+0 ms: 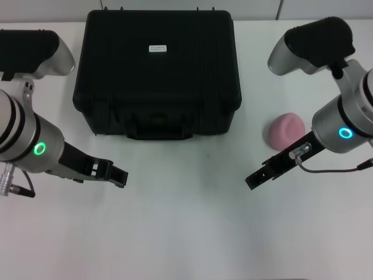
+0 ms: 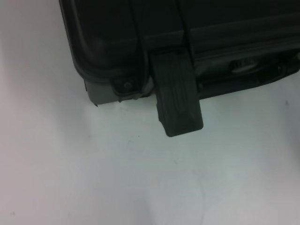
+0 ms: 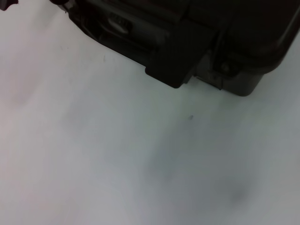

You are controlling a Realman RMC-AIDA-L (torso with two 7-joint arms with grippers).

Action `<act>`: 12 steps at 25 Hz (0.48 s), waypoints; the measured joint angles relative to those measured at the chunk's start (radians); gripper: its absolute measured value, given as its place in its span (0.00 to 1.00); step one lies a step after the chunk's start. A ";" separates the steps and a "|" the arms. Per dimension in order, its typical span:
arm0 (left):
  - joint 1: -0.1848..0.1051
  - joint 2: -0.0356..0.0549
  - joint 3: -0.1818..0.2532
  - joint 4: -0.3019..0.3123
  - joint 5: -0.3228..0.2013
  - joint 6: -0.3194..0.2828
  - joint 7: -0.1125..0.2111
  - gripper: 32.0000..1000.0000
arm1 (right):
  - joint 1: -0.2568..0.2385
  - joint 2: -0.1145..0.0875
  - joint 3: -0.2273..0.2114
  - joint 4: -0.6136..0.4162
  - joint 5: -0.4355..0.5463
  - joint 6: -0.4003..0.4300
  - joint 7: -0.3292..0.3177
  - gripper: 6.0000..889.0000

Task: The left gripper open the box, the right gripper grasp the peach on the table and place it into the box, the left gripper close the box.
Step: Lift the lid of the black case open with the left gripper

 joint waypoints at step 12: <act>-0.003 0.0001 -0.004 0.000 0.006 -0.001 0.003 0.85 | 0.001 0.000 0.000 0.000 0.000 0.000 -0.002 0.96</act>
